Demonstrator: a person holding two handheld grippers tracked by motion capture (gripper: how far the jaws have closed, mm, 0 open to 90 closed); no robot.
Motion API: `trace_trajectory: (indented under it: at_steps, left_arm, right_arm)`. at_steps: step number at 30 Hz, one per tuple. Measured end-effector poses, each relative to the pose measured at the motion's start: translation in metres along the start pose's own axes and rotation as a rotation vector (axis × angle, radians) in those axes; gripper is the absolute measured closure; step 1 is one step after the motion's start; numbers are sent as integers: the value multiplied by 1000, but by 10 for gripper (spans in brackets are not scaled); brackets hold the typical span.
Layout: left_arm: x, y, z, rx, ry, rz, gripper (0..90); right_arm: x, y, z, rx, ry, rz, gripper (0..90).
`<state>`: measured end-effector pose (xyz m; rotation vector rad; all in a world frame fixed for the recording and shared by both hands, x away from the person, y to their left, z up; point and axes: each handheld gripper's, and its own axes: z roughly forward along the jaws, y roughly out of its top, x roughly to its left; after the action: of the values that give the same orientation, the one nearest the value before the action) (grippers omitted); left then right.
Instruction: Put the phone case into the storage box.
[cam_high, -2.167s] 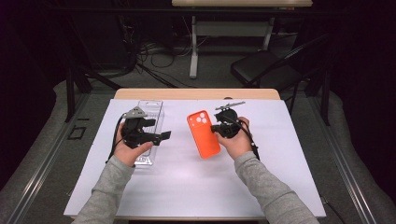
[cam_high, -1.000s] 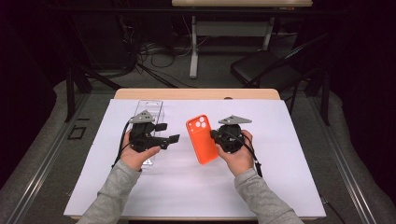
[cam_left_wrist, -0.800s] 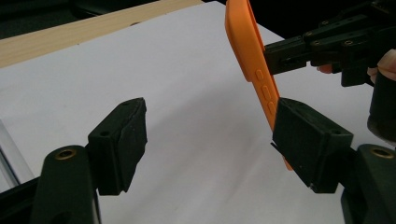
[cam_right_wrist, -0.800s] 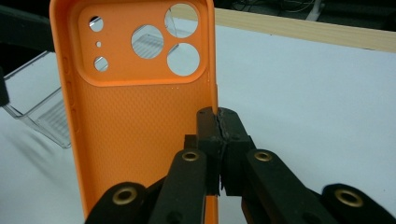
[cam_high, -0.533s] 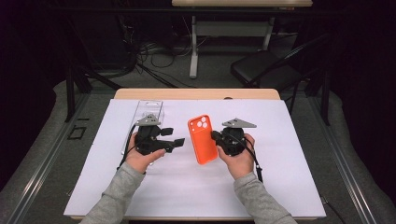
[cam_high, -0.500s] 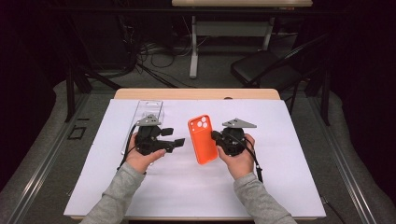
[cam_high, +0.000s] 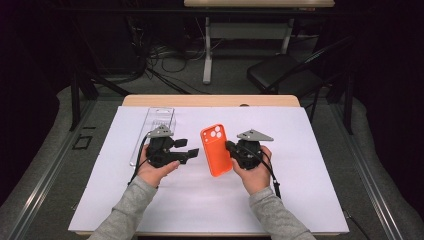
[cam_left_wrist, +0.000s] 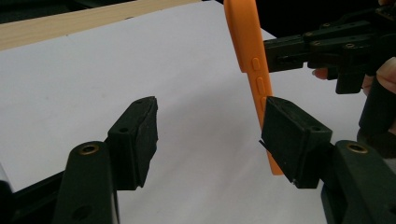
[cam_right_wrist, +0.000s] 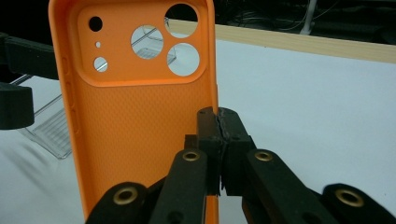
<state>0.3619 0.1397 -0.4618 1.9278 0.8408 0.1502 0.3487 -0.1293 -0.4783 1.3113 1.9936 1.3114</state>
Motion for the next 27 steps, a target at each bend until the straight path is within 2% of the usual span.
trace_trajectory:
  at_steps: [11, 16, 19, 21, 27]
  left_arm:
    - [-2, -3, 0, -39, -71, -84, 430]
    - [-3, -5, 4, -30, -84, -103, 462]
    - [-4, -6, 6, -26, -111, -124, 482]
    - [-4, -7, 8, -8, -107, -125, 493]
    - [-5, -8, 10, -11, -128, -149, 531]
  right_arm:
    - [5, -2, 1, -11, 3, -10, 889]
    - [6, -3, 1, -9, 5, -8, 888]
    - [7, -3, 1, -8, 7, -15, 889]
    - [7, -4, 2, -8, 9, -13, 888]
    - [8, -4, 2, -5, 12, -13, 888]
